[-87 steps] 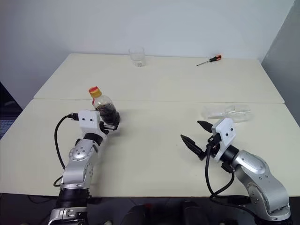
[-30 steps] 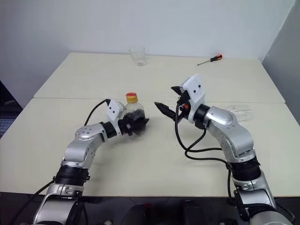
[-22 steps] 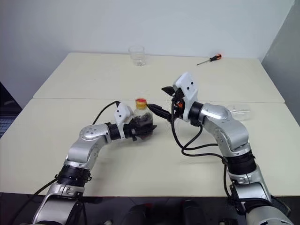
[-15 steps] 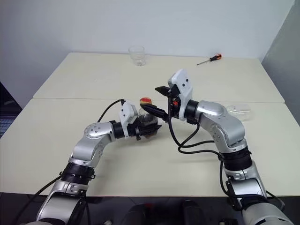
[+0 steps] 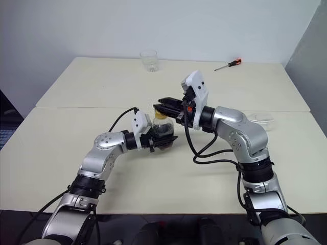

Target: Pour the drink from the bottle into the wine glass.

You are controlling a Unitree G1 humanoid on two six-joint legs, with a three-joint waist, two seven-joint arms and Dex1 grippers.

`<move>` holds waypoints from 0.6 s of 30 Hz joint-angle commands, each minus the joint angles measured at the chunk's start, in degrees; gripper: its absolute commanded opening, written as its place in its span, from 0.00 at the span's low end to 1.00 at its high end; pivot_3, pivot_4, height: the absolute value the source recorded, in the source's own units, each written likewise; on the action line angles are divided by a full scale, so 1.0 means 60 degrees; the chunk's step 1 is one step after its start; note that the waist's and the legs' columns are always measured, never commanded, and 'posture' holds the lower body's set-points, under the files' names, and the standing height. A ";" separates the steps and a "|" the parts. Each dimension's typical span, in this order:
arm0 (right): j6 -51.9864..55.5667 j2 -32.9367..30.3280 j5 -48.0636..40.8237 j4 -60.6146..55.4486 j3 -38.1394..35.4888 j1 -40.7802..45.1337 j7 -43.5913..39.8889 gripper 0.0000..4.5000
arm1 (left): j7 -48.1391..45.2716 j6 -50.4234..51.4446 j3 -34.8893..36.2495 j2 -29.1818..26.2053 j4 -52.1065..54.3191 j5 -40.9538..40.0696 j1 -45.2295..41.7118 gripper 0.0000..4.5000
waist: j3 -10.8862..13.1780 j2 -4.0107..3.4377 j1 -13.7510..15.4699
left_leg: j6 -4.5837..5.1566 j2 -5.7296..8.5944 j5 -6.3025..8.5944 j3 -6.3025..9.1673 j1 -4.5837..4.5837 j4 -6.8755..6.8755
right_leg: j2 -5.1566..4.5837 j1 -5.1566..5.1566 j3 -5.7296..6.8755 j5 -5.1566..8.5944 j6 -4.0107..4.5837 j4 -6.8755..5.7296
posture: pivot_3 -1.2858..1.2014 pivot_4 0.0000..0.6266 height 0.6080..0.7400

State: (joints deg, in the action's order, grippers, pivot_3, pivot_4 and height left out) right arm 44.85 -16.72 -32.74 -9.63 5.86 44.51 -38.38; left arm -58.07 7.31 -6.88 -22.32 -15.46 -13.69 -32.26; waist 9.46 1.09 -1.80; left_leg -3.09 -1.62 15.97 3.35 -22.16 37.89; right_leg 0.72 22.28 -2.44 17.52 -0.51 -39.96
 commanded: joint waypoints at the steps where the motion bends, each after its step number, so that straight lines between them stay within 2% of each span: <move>1: -0.0019 0.0025 -0.0160 -0.0194 -0.0185 0.0231 -0.0057 0.01 | -0.0014 -0.0261 0.0115 0.0009 0.0099 -0.0028 -0.0365 0.49 | 0.0000 0.0000 0.0000 | 0.0000 0.0001 0.0000 0.0000 0.0000 0.0000 | 0.0000 0.0000 -0.0001 0.0000 0.0000 0.0000 | 0.52 0.24 1.00; 6: 0.0022 0.0034 -0.0262 -0.0197 -0.0342 0.0250 -0.0031 0.01 | -0.0011 -0.0279 0.0144 -0.0011 0.0044 -0.0029 -0.0397 0.49 | 0.0000 0.0000 -0.0001 | 0.0000 0.0000 0.0000 0.0003 -0.0001 0.0000 | 0.0000 0.0000 0.0002 0.0000 0.0000 0.0000 | 0.52 0.24 1.00; 12: 0.0124 0.0066 -0.0364 -0.0112 -0.0508 0.0361 -0.0008 0.43 | 0.0001 -0.0266 0.0151 0.0001 0.0038 -0.0041 -0.0431 0.49 | 0.0001 -0.0001 0.0000 | 0.0000 0.0000 0.0000 0.0002 -0.0003 -0.0001 | 0.0000 0.0002 0.0001 0.0000 0.0000 0.0000 | 0.52 0.24 1.00; 18: 0.0208 0.0040 -0.0396 -0.0090 -0.0425 0.0385 -0.0090 0.43 | 0.0003 -0.0313 0.0124 0.0064 -0.0037 -0.0029 -0.0512 0.49 | 0.0002 -0.0002 -0.0001 | 0.0001 -0.0001 0.0000 0.0005 -0.0004 -0.0001 | 0.0000 0.0002 0.0003 0.0000 0.0000 0.0000 | 0.52 0.24 1.00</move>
State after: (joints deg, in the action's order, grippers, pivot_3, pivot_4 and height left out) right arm 46.42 -16.48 -34.38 -8.97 4.11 45.60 -38.45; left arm -58.09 7.13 -6.86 -22.27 -16.48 -13.60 -33.43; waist 9.47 1.07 -1.81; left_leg -3.08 -1.62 15.98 3.38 -22.19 37.88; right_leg 0.72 22.29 -2.42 17.52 -0.52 -39.95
